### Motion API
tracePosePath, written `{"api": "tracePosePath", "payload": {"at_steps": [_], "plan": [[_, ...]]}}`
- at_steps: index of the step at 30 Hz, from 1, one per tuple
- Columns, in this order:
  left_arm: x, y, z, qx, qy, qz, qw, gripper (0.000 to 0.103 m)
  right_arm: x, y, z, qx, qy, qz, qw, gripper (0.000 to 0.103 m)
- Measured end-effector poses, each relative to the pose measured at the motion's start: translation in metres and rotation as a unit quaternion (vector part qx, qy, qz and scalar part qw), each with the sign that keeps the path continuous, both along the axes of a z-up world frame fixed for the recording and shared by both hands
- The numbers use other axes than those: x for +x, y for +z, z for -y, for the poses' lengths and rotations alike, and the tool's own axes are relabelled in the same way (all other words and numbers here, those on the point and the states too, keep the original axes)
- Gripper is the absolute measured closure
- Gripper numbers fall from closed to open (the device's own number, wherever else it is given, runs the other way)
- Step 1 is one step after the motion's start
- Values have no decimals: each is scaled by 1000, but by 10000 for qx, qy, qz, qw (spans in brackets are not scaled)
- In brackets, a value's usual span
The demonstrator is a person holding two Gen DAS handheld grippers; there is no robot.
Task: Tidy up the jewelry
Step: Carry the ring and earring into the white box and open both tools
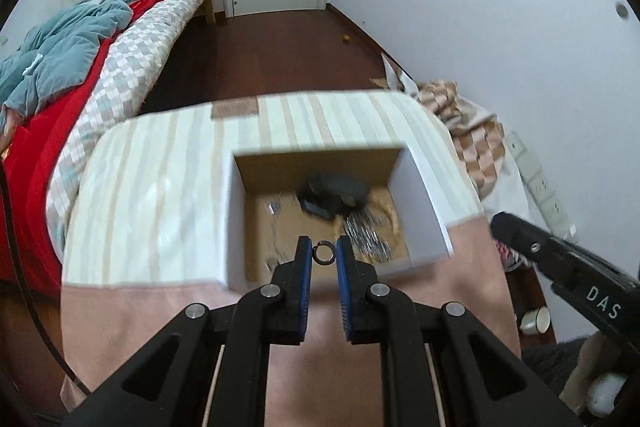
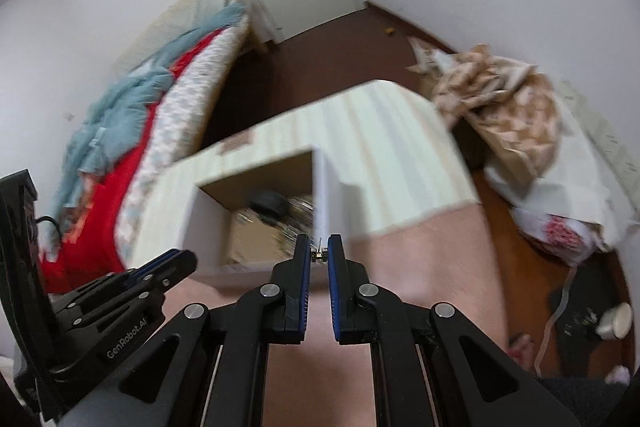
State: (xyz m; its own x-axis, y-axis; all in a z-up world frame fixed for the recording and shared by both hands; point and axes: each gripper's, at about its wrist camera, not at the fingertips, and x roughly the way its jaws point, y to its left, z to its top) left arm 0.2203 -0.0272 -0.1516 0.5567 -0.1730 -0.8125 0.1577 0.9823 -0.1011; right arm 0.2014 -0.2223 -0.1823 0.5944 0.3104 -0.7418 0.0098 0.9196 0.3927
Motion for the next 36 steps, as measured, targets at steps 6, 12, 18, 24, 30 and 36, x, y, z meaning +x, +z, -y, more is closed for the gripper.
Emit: {"api": "tracePosePath", "payload": {"at_steps": [6, 12, 18, 24, 30, 36], "plan": [[56, -8, -17, 1, 74, -376, 9993, 93, 72, -1, -28, -86, 471, -250, 9985, 94], [89, -23, -26, 92, 206, -767, 9968, 90, 116, -18, -45, -436, 749, -625, 9943, 94], [95, -19, -32, 272, 397, -745, 9961, 62, 130, -23, -42, -445, 713, -829, 9930, 85], [84, -3, -47, 262, 708, -483, 9960, 33, 119, -11, -30, -423, 542, -685, 9953, 65], [66, -5, -56, 461, 919, -424, 9938, 4, 95, -7, -41, -1292, 503, -726, 9877, 15], [39, -18, -59, 553, 1022, -690, 9908, 0, 66, -17, -53, -1840, 429, -1004, 9768, 1]]}}
